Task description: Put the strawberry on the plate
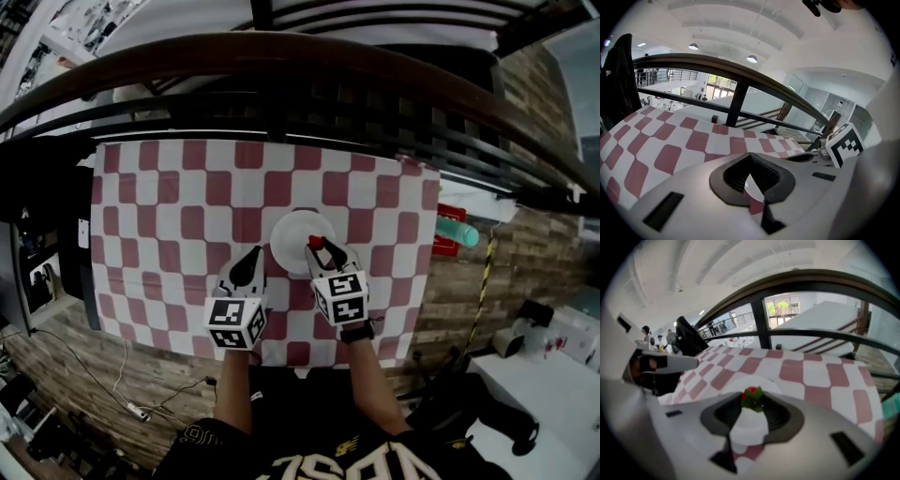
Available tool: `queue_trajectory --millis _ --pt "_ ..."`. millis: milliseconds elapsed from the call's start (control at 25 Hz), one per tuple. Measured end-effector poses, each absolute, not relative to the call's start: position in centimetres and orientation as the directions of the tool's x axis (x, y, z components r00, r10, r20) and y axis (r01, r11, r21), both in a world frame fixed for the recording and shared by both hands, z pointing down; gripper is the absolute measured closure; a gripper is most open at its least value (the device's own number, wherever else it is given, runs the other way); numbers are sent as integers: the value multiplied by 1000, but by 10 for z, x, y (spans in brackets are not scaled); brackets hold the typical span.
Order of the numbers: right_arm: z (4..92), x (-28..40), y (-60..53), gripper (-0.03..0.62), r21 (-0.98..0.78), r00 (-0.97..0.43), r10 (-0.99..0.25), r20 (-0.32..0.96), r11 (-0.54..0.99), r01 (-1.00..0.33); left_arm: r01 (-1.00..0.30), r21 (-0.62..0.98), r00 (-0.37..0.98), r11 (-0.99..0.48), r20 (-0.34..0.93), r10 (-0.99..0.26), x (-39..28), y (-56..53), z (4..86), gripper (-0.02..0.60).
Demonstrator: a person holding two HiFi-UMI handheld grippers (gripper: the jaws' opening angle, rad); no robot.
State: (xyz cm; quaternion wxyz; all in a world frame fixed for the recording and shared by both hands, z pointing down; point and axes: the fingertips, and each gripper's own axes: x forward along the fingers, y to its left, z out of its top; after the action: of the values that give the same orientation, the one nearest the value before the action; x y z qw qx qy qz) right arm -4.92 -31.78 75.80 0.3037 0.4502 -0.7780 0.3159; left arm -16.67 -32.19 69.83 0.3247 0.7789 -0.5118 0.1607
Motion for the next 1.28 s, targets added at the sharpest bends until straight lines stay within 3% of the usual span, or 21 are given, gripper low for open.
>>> queue_trajectory --millis 760,1280 --pt "794 -66 -315 444 -217 -382 -411 828 393 -893 -886 381 455 -265 605 -653 -150 -317 712 572" --pt "723 -54 -329 444 -168 -411 -503 760 459 -872 -908 331 403 -257 524 -750 -152 -322 641 572"
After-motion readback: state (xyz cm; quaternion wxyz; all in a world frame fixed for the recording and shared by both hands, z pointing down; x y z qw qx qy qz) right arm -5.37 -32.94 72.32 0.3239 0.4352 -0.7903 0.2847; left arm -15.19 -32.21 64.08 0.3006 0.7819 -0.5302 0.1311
